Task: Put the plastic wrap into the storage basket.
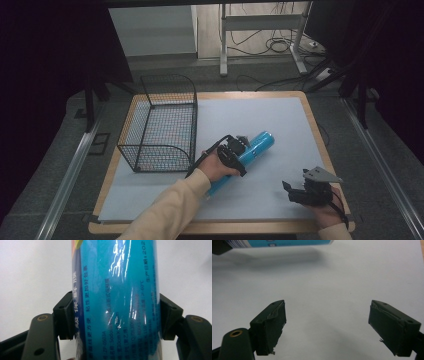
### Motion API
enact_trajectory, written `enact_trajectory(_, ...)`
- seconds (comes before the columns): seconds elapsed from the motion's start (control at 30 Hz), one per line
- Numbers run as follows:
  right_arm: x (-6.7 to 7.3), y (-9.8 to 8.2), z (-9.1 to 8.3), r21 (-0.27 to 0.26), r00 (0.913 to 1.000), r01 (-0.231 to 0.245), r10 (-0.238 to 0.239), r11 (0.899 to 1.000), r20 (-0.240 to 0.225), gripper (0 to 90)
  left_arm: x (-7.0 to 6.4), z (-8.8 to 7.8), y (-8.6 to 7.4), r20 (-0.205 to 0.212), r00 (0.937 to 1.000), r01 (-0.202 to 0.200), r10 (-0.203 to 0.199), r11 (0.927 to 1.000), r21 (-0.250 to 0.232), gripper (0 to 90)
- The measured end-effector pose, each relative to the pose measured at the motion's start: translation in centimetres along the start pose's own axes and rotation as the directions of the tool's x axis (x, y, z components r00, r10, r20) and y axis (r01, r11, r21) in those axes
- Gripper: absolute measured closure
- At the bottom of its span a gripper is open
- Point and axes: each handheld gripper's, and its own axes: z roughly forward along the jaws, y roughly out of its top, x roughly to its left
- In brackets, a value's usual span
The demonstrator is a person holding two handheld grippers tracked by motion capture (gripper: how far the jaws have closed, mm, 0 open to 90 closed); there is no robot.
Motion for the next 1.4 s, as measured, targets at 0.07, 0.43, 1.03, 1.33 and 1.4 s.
enact_trajectory(0.07, 0.0, 0.0, 0.0, 0.000, 1.0000, 0.000, 0.000, 1.000, 0.000, 14.8, 0.0, -0.2, 0.0, -0.010, 0.9999, -0.003, 0.003, 1.0000, -0.008, 31.3)
enact_trajectory(0.43, -0.1, 0.0, 0.0, 0.001, 1.0000, 0.000, 0.000, 1.000, 0.001, 14.8, 0.0, -2.0, 0.3, -0.030, 0.9995, -0.015, 0.013, 0.9983, -0.057, 31.4)
enact_trajectory(1.03, 0.4, 0.4, -0.3, -0.036, 0.9996, 0.015, -0.016, 0.999, -0.024, 15.0, 0.2, -5.8, 1.1, -0.052, 0.9980, -0.044, 0.037, 0.9910, -0.126, 31.4)
enact_trajectory(1.33, 0.4, 0.4, -0.5, -0.041, 0.9996, 0.018, -0.019, 0.999, -0.022, 15.1, 0.4, -7.3, 1.9, -0.061, 0.9973, -0.050, 0.041, 0.9875, -0.149, 31.5)
enact_trajectory(1.4, 0.3, 0.4, -0.5, -0.040, 0.9997, 0.017, -0.018, 0.999, -0.019, 15.1, 0.6, -7.7, 2.0, -0.060, 0.9972, -0.053, 0.044, 0.9864, -0.156, 31.5)
